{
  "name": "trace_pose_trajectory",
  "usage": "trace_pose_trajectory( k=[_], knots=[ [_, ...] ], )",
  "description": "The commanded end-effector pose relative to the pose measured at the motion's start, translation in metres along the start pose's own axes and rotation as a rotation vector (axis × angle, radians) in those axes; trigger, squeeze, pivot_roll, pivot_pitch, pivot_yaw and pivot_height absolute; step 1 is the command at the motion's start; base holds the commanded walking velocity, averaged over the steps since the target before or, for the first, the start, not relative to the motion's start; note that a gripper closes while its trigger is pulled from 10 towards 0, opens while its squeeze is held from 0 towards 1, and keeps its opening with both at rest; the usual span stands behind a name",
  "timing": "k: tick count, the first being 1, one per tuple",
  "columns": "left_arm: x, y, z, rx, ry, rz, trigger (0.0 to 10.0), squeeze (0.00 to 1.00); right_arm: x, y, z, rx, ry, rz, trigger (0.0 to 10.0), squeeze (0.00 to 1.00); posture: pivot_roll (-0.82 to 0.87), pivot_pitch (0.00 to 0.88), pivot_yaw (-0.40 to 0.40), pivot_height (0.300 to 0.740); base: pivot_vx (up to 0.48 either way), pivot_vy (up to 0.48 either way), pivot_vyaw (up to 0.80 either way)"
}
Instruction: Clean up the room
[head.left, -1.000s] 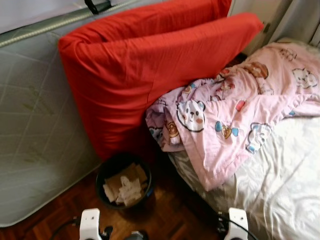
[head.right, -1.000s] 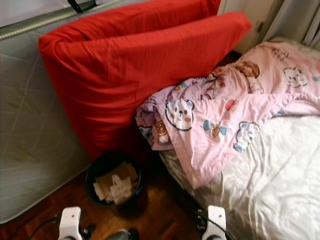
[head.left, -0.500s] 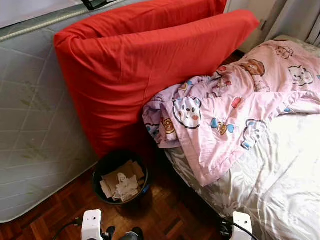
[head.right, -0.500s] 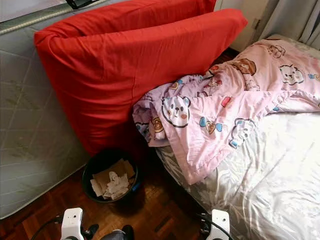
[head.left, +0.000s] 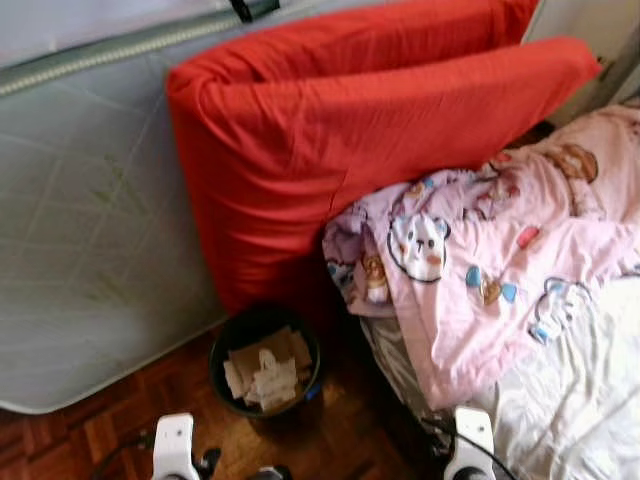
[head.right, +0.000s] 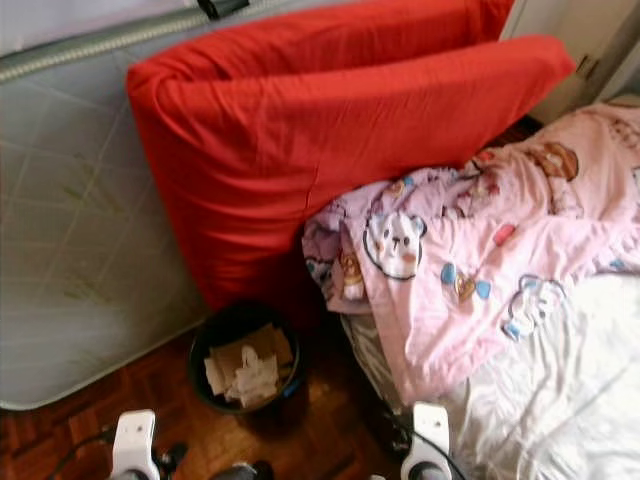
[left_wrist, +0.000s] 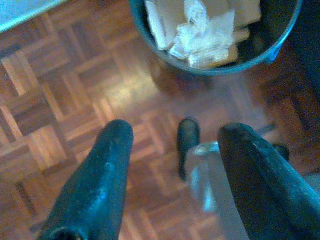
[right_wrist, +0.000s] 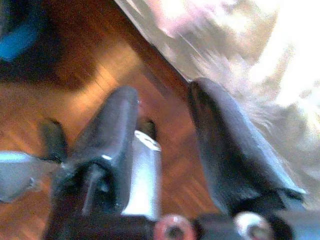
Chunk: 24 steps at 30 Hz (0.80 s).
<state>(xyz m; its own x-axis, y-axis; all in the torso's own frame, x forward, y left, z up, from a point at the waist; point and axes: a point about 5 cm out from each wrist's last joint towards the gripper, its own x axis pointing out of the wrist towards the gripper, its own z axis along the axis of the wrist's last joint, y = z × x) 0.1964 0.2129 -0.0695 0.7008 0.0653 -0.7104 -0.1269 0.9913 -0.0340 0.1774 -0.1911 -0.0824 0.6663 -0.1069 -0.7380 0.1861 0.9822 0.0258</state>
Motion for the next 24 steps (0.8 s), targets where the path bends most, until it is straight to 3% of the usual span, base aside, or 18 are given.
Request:
trace_pose_trajectory(
  k=[1,20,24],
  knots=[
    [-0.0045,0.0037,-0.0155,-0.001,0.058,0.009,10.0,0.0,-0.0024,-0.0006,-0.0084,0.02,0.025,-0.015,10.0,0.0,0.07,0.2,-0.02,0.736,0.255,0.0,0.0],
    [-0.0055,0.004,-0.015,0.037,0.029,0.008,10.0,0.0,-0.0038,-0.0022,-0.0103,0.035,0.01,-0.03,10.0,0.0,0.07,0.177,-0.017,0.736,0.025,0.0,0.0],
    [-0.0055,0.0037,-0.0151,0.029,0.03,0.004,10.0,0.0,-0.0039,-0.0022,-0.0109,0.045,0.013,-0.032,10.0,0.0,0.07,0.178,-0.019,0.736,0.0,-0.332,0.0]
  ],
)
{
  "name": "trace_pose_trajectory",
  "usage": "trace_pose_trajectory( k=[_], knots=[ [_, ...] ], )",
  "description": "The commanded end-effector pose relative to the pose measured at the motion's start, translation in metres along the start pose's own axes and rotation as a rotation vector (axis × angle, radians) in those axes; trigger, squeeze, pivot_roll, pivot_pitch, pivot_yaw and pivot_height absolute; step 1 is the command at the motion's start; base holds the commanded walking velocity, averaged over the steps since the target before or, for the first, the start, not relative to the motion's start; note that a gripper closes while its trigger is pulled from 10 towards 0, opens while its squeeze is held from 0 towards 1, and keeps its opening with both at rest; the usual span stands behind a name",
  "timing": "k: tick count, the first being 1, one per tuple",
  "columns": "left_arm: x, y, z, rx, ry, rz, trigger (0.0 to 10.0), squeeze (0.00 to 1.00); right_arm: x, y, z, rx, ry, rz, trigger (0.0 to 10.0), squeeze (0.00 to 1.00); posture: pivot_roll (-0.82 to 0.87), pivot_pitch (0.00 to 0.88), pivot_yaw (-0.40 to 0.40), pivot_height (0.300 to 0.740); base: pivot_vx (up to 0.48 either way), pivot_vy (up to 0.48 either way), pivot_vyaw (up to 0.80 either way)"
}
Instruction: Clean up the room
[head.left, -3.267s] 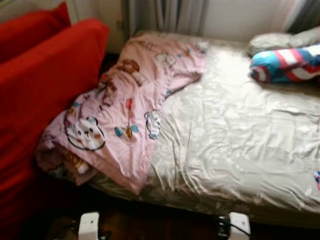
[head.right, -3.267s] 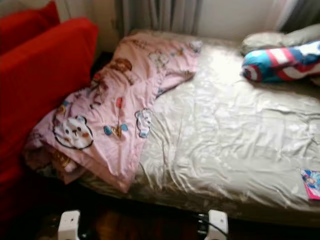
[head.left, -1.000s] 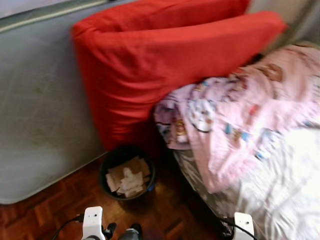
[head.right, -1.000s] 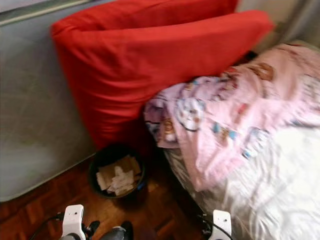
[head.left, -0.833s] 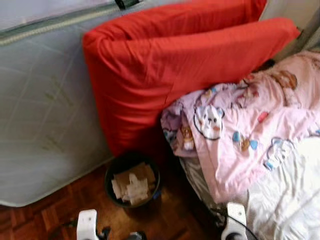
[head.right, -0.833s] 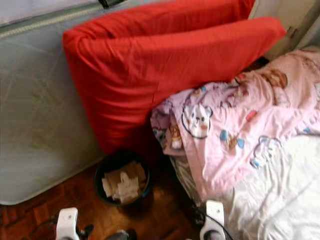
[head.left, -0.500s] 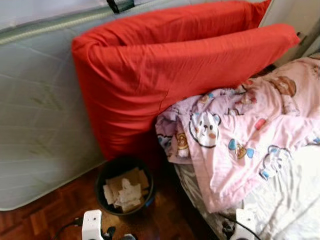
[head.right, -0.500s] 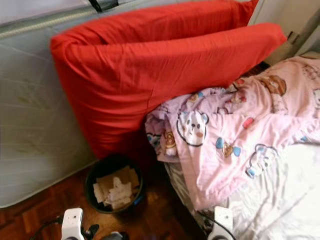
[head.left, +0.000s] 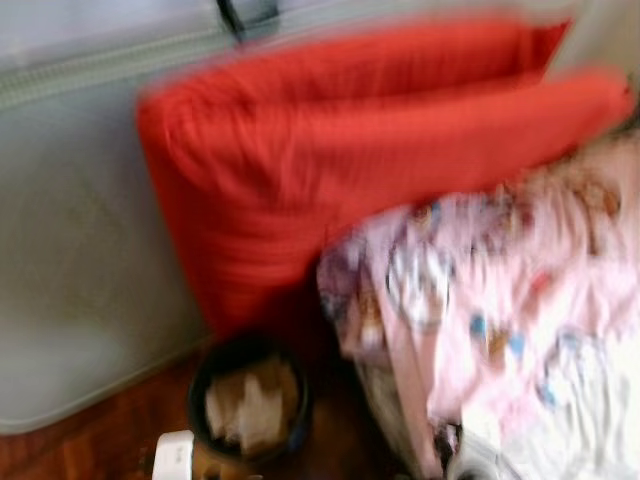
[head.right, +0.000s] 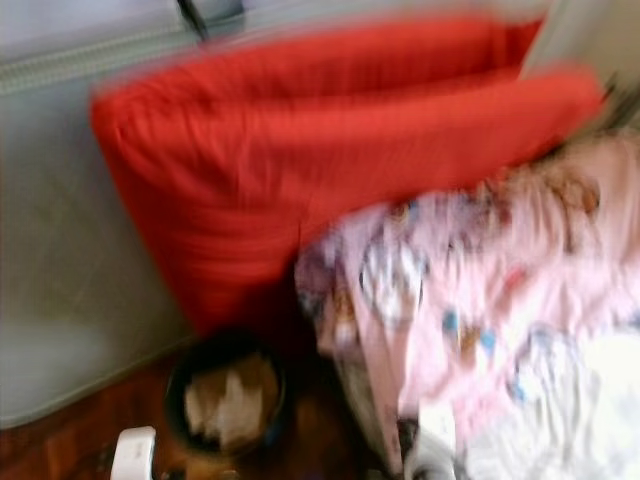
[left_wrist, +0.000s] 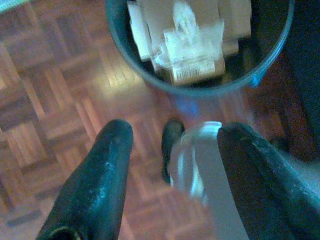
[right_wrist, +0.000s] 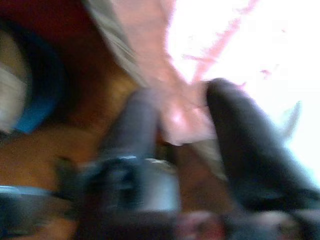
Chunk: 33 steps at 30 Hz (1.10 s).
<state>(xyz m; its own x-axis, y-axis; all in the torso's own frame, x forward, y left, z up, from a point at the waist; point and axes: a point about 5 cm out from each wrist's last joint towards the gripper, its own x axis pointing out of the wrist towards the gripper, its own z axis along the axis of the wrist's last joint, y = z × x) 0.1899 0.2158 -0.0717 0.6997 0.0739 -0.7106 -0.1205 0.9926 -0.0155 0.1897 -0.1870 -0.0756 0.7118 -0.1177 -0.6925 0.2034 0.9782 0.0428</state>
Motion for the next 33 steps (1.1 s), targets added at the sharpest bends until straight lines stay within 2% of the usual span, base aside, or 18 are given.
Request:
trace_pose_trajectory(
  k=[1,15,17,19,23,24,25,26,28,30,32,33],
  knots=[
    [-0.003,0.0,-0.009,0.01,0.029,-0.004,10.0,0.0,-0.008,-0.009,-0.023,0.019,0.078,-0.033,10.0,0.0,0.07,0.18,-0.02,0.736,0.0,0.0,0.0],
    [-0.003,0.0,-0.009,-0.008,0.002,0.002,10.0,0.0,-0.009,-0.009,-0.021,0.03,0.047,-0.015,10.0,0.0,0.07,0.204,-0.024,0.736,0.0,0.0,0.0],
    [-0.004,-0.001,-0.005,-0.035,-0.063,-0.008,10.0,0.0,-0.009,-0.008,-0.017,0.05,-0.007,0.015,10.0,0.0,0.07,0.212,-0.029,0.736,0.0,0.0,0.0],
    [-0.005,-0.001,-0.004,-0.042,-0.076,-0.009,10.0,0.0,-0.009,-0.008,-0.016,0.054,-0.018,0.022,10.0,0.0,0.07,0.213,-0.03,0.736,0.0,0.0,0.0],
    [-0.007,0.0,0.002,-0.071,-0.172,0.01,10.0,0.0,-0.01,-0.006,-0.012,0.058,-0.078,0.064,10.0,0.0,0.06,0.222,-0.035,0.736,0.0,0.0,0.0],
    [-0.005,0.001,0.037,-0.063,-0.343,0.001,10.0,0.0,-0.011,-0.006,-0.01,0.064,-0.101,0.075,10.0,0.0,0.06,0.223,-0.036,0.736,0.0,0.0,0.0],
    [-0.005,0.001,0.061,-0.051,-0.453,-0.009,10.0,0.0,-0.011,-0.006,-0.009,0.066,-0.108,0.079,10.0,0.0,0.06,0.223,-0.036,0.736,0.0,0.0,0.0],
    [-0.011,0.0,0.104,-0.028,-0.622,-0.027,10.0,0.0,-0.011,-0.006,-0.009,0.066,-0.116,0.083,10.0,0.0,0.06,0.224,-0.037,0.736,0.0,0.0,0.0],
    [-0.016,-0.002,0.116,-0.018,-0.675,-0.038,10.0,0.0,-0.011,-0.006,-0.008,0.072,-0.127,0.087,10.0,0.0,0.06,0.224,-0.037,0.736,0.0,0.0,0.0],
    [-0.019,-0.003,0.12,-0.01,-0.702,-0.048,10.0,0.0,-0.012,-0.006,-0.008,0.081,-0.139,0.092,10.0,0.0,0.06,0.226,-0.037,0.736,0.0,0.0,0.0],
    [-0.026,-0.006,0.126,0.018,-0.756,-0.067,10.0,0.0,-0.001,0.01,0.076,0.07,-0.479,0.143,10.0,0.0,0.05,0.227,-0.038,0.736,0.0,0.0,0.0],
    [-0.028,-0.007,0.127,0.017,-0.766,-0.068,10.0,0.0,-0.002,0.011,0.083,0.073,-0.51,0.146,10.0,0.0,0.05,0.229,-0.039,0.736,0.0,0.0,0.0]
  ],
)
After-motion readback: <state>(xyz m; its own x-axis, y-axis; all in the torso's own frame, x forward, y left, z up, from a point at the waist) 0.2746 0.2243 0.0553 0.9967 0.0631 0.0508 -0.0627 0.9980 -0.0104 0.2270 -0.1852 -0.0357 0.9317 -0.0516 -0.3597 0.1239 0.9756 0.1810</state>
